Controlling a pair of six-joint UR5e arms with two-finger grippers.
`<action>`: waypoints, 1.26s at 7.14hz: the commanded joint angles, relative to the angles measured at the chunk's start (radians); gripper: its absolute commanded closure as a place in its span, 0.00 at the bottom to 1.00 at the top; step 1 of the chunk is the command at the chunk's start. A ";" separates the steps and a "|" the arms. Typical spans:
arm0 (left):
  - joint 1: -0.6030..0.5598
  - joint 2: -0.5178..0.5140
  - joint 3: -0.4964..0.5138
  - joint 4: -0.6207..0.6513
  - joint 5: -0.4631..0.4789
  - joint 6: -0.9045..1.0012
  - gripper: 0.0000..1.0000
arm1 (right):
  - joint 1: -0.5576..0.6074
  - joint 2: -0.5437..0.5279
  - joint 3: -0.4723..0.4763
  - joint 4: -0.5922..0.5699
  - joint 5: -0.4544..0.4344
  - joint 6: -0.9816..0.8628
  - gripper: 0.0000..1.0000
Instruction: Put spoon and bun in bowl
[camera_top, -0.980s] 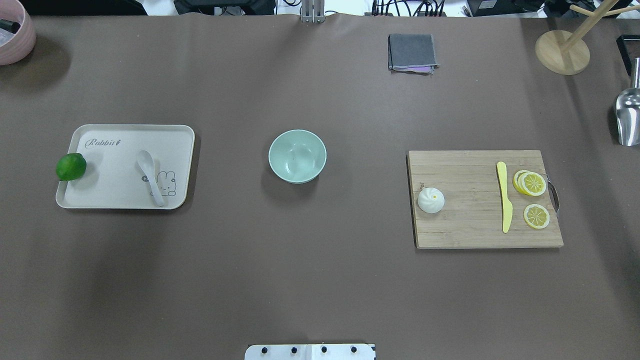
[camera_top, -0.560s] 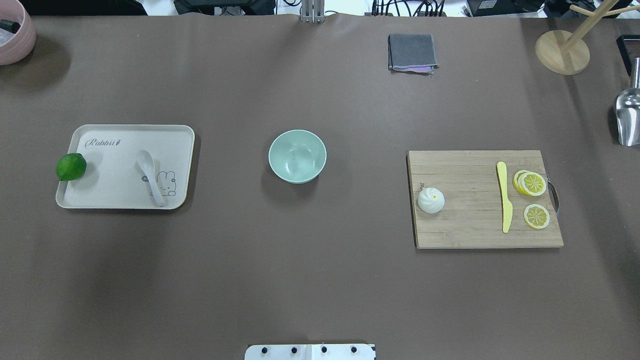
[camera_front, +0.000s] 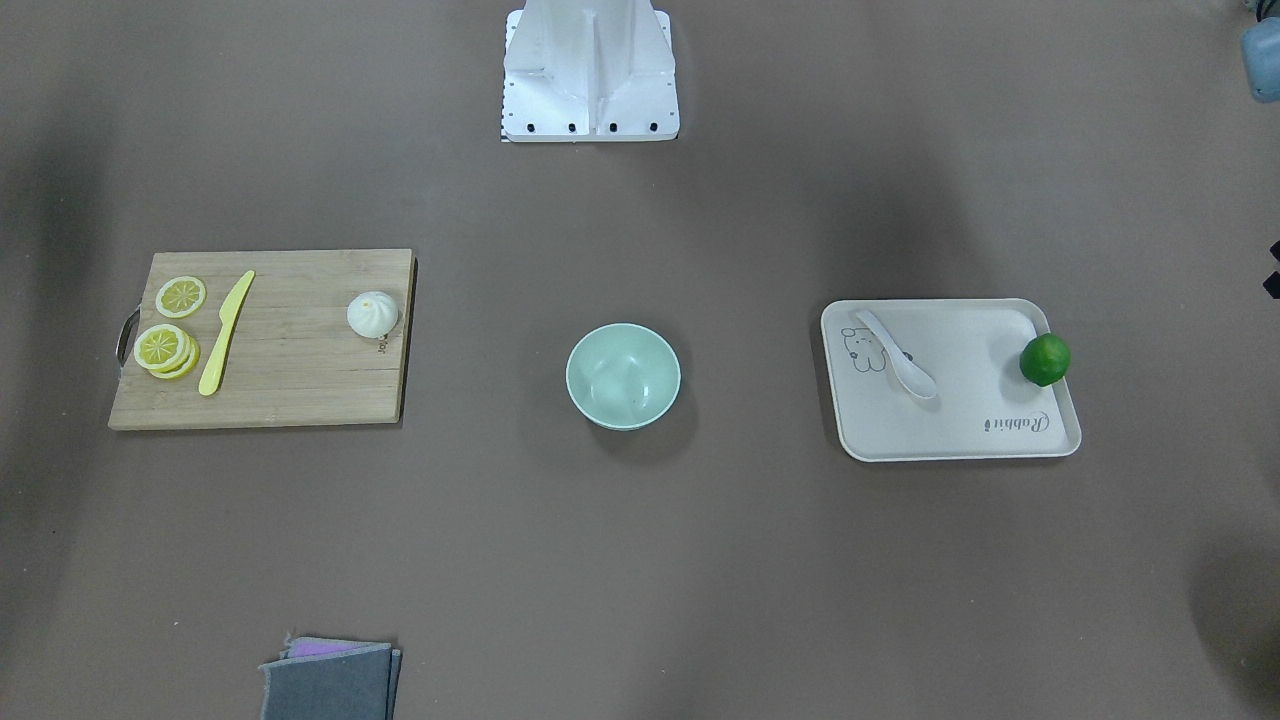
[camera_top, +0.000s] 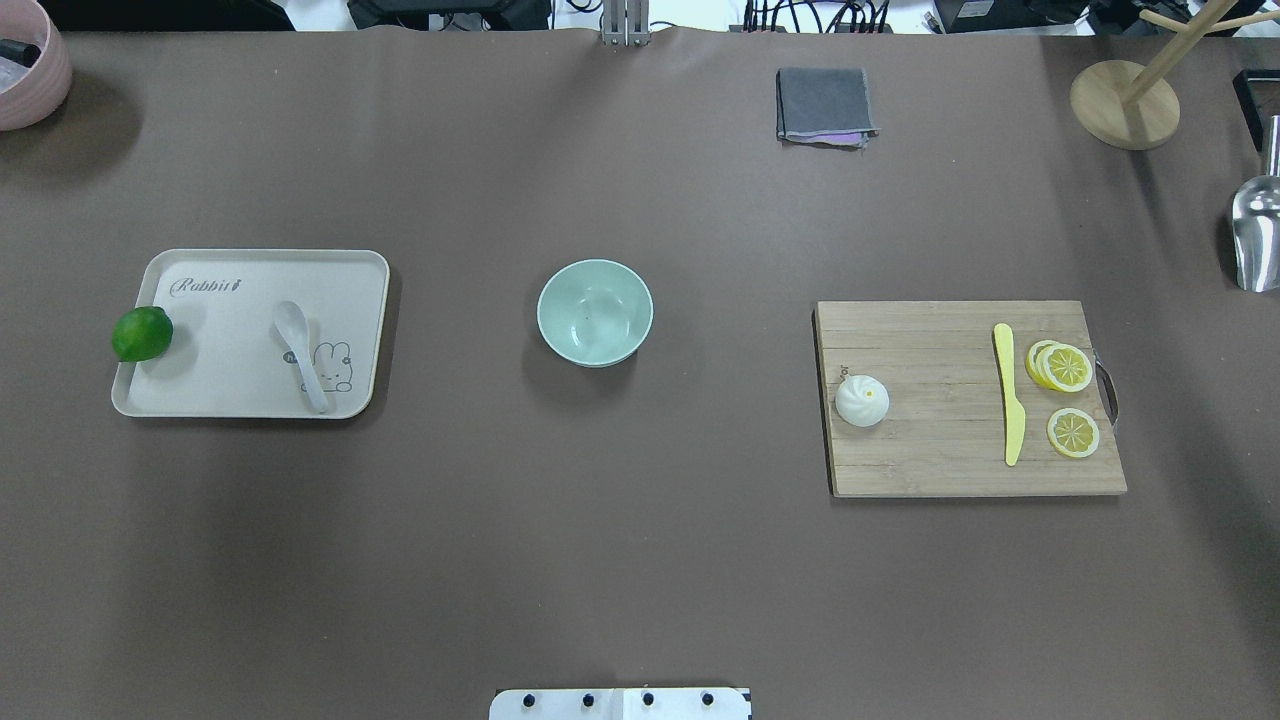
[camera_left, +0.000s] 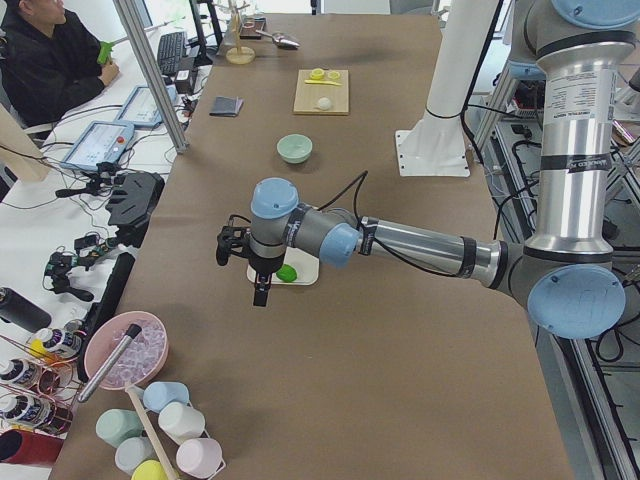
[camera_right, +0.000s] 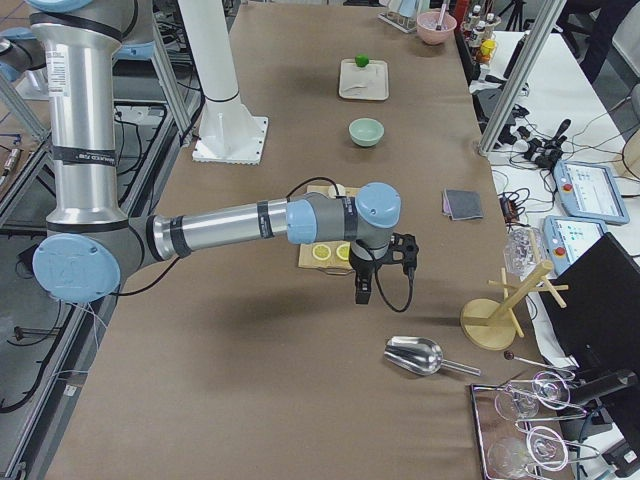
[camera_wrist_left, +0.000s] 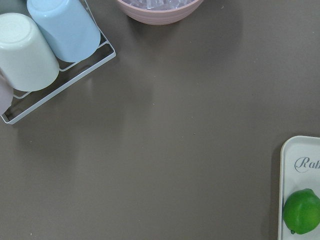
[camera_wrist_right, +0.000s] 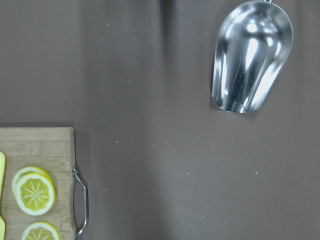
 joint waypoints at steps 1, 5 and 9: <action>0.031 -0.047 0.006 -0.120 0.000 -0.038 0.02 | -0.027 0.050 -0.036 0.227 -0.015 0.025 0.00; 0.136 -0.183 0.047 -0.124 0.013 -0.181 0.02 | -0.088 0.062 -0.050 0.328 -0.032 0.028 0.00; 0.395 -0.199 -0.008 -0.119 0.340 -0.570 0.02 | -0.101 0.036 -0.004 0.358 0.038 0.187 0.00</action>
